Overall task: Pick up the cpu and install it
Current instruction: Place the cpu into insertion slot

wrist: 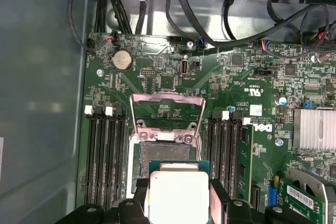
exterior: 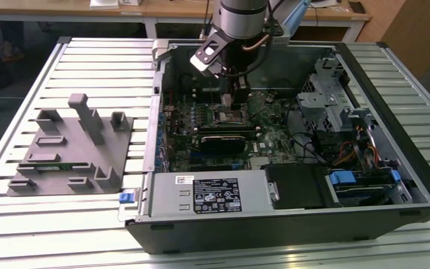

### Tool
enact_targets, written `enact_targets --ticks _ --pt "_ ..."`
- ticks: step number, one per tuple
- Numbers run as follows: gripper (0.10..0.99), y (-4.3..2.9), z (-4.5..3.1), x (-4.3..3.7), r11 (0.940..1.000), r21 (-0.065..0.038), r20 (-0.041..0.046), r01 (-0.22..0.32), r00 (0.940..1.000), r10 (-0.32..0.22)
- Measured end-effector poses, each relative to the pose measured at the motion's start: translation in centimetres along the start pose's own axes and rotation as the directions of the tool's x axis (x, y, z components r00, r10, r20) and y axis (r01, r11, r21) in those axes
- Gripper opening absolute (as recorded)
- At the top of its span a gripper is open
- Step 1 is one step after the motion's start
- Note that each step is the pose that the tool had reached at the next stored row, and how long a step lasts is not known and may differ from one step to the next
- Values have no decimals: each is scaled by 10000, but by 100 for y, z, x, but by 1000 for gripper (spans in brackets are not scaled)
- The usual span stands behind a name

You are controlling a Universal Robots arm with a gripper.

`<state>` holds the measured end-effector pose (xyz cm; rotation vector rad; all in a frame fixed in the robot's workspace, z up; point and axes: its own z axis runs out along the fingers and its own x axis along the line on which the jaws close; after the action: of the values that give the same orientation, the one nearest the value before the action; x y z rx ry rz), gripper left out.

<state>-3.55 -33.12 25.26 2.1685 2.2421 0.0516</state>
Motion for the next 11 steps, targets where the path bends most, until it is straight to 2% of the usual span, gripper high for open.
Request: enact_targets --ticks 4,11 --pt "541 -2 37 2 10000 0 1 -1 10000 1" --pt "541 -4 163 59 10000 1 4 0 10000 0"
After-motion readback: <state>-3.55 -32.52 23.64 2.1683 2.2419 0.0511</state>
